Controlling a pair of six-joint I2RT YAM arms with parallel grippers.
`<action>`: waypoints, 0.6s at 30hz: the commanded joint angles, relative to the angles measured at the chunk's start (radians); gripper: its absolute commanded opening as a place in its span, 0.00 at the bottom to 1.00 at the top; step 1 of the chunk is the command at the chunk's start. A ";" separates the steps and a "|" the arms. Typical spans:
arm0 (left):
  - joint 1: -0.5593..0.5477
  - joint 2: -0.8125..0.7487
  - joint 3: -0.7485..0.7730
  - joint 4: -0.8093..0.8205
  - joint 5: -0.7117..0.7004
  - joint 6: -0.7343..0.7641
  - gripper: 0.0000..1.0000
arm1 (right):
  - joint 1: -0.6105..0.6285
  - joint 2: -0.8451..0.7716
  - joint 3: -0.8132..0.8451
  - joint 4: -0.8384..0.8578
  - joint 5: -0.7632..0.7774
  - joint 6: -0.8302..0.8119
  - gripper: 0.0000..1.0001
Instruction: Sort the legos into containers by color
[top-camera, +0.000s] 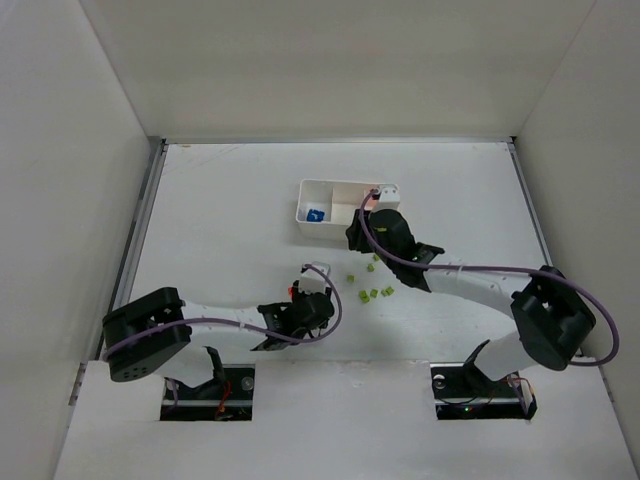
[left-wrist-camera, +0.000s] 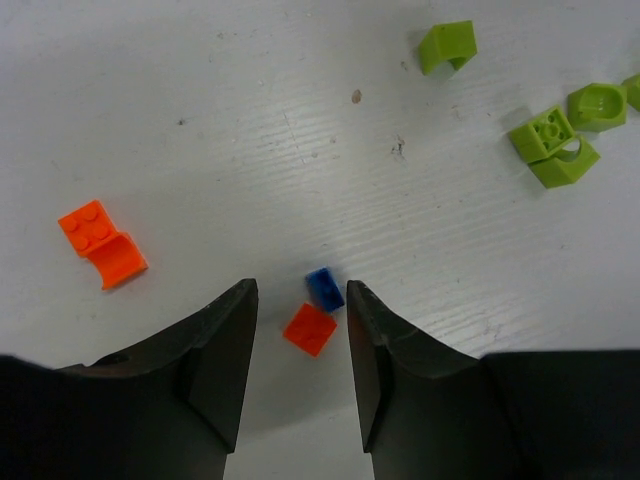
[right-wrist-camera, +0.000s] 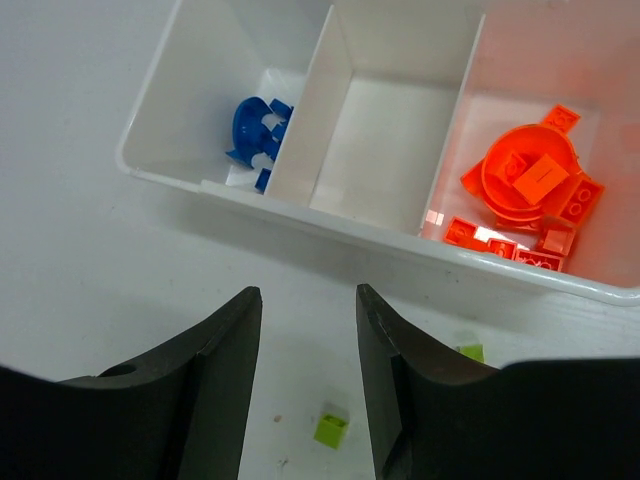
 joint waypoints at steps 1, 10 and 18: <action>-0.008 0.020 0.044 0.009 0.010 0.017 0.37 | 0.003 -0.039 -0.011 0.068 0.014 0.016 0.48; -0.012 0.063 0.061 -0.008 0.004 0.008 0.29 | 0.003 -0.065 -0.022 0.067 0.014 0.013 0.48; -0.006 0.057 0.073 -0.047 -0.005 0.020 0.16 | -0.001 -0.125 -0.057 0.056 0.040 0.015 0.49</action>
